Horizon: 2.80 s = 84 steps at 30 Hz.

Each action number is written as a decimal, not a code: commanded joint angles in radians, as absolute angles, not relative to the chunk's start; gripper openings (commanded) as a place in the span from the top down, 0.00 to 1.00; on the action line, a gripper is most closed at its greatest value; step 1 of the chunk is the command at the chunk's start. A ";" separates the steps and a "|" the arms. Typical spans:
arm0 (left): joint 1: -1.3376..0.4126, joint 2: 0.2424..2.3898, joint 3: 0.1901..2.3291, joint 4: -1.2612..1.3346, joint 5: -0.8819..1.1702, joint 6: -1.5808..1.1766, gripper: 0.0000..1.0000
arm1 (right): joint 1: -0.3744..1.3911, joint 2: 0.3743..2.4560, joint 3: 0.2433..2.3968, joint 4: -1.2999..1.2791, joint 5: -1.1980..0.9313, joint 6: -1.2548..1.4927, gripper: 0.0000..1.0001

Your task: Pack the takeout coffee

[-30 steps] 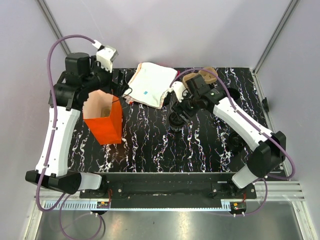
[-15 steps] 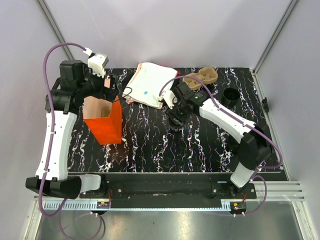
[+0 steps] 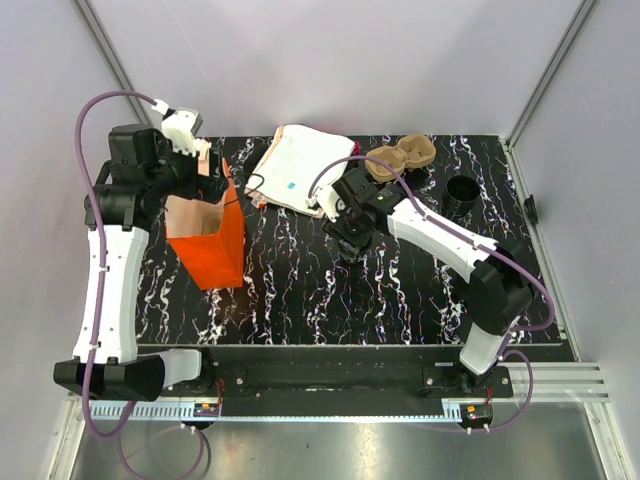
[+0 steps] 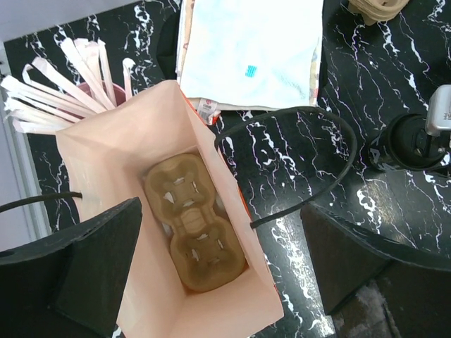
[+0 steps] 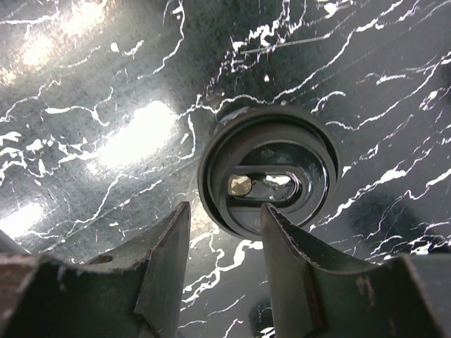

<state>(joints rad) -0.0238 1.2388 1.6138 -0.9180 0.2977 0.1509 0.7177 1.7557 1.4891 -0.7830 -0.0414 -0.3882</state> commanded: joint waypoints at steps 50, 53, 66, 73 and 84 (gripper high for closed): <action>-0.035 1.285 1.575 -0.885 0.359 0.155 0.02 | 0.612 1.566 1.810 -0.884 0.089 -0.388 1.00; -0.038 1.322 1.580 -0.887 0.325 0.146 0.07 | 0.598 1.516 1.839 -0.891 0.086 -0.388 1.00; -0.058 1.410 1.578 -0.887 0.265 0.124 0.45 | 0.568 1.431 1.824 -0.891 0.083 -0.390 1.00; -0.094 1.450 1.592 -0.914 0.245 0.138 0.63 | 0.548 1.417 1.841 -0.893 0.095 -0.406 1.00; -0.150 1.443 1.634 -0.959 0.250 0.189 1.00 | 0.532 1.410 1.884 -0.891 0.117 -0.417 1.00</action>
